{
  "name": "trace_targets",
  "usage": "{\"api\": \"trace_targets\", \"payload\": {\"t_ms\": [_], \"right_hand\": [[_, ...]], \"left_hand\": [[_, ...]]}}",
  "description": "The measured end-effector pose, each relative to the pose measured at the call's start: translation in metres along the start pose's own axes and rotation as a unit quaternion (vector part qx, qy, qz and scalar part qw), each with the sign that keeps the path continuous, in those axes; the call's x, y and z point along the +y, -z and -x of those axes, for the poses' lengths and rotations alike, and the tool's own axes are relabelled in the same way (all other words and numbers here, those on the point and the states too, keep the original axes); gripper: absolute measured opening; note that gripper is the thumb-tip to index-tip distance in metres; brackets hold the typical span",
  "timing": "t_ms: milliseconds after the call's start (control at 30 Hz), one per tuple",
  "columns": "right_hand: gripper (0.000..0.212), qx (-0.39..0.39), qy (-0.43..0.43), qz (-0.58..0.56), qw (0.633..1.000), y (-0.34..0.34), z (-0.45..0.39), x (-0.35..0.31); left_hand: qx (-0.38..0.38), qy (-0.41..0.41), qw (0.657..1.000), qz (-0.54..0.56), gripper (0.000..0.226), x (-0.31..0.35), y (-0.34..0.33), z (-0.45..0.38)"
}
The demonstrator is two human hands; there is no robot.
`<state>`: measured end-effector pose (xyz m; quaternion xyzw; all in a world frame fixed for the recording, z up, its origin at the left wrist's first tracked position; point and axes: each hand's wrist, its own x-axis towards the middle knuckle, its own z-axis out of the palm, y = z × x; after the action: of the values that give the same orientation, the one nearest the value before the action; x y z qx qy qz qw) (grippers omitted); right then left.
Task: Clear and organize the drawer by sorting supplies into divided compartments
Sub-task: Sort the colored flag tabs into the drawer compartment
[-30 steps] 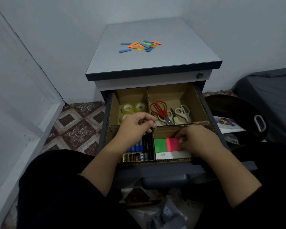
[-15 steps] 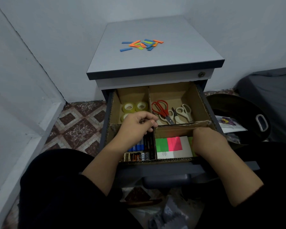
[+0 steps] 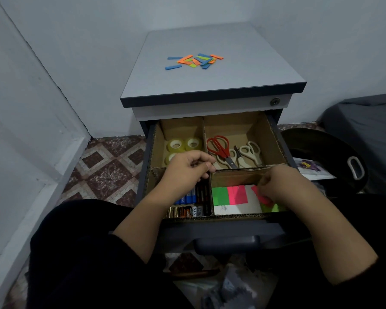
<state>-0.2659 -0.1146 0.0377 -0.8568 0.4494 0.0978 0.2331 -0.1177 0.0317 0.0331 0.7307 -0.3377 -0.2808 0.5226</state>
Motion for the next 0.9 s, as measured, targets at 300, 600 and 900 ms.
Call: {"api": "trace_targets", "payload": {"t_ms": [300, 600, 900], "right_hand": [[0.012, -0.063, 0.005, -0.091, 0.994, -0.020, -0.007, -0.029], [0.019, -0.005, 0.076, -0.023, 0.997, -0.023, -0.008, -0.027], [0.043, -0.012, 0.134, 0.090, 0.987, -0.025, 0.001, -0.024]], "left_hand": [[-0.001, -0.005, 1.000, -0.007, 0.020, -0.001, 0.000, -0.001], [-0.002, -0.008, 1.000, -0.008, 0.021, -0.001, 0.000, -0.001], [-0.002, 0.000, 1.000, -0.005, 0.020, 0.001, 0.000, 0.000]]}}
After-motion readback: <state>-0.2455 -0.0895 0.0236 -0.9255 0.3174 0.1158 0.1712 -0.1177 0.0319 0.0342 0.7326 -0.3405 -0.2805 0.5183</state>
